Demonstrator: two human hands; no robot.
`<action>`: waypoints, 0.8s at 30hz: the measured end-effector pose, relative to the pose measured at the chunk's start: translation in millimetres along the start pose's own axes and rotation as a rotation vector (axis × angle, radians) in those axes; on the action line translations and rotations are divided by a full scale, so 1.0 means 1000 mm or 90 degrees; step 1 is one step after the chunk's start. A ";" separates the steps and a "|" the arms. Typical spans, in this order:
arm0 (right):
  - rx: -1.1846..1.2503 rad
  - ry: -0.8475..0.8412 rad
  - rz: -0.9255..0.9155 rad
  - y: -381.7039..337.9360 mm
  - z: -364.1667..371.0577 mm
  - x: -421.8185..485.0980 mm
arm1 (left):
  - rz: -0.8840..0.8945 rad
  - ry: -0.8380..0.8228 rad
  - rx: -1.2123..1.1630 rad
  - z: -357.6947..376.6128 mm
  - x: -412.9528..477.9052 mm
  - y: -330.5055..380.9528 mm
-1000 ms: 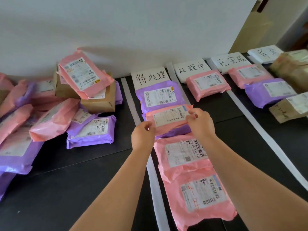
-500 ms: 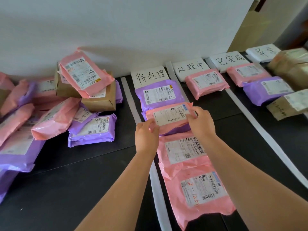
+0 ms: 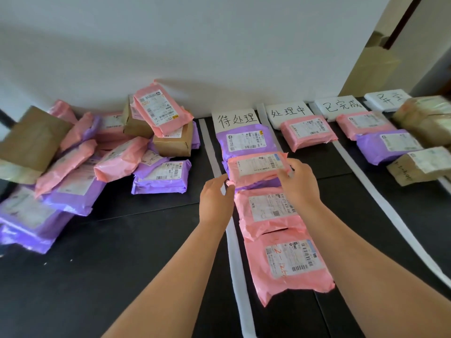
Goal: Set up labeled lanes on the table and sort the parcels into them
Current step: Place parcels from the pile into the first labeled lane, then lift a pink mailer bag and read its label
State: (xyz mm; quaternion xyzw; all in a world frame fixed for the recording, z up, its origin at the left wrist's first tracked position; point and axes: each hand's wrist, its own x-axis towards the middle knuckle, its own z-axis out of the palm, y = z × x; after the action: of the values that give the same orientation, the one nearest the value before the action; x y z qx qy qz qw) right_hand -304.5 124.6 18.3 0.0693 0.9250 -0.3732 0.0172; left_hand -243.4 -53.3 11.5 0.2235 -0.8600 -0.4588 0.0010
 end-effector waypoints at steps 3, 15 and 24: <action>0.002 -0.017 -0.026 -0.013 -0.005 -0.023 | 0.003 0.019 0.022 -0.028 -0.022 -0.007; 0.020 -0.095 -0.138 -0.101 0.046 -0.100 | -0.045 0.096 0.018 -0.138 -0.054 -0.054; -0.011 -0.080 -0.184 -0.190 0.085 -0.088 | 0.039 0.071 0.060 -0.220 0.001 -0.064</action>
State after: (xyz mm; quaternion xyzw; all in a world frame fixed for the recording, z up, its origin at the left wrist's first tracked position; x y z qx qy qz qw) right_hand -246.0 -79.3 94.8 -0.0884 0.9257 -0.3672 0.0219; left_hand -174.3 -258.1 88.3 0.2222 -0.8858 -0.4040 0.0527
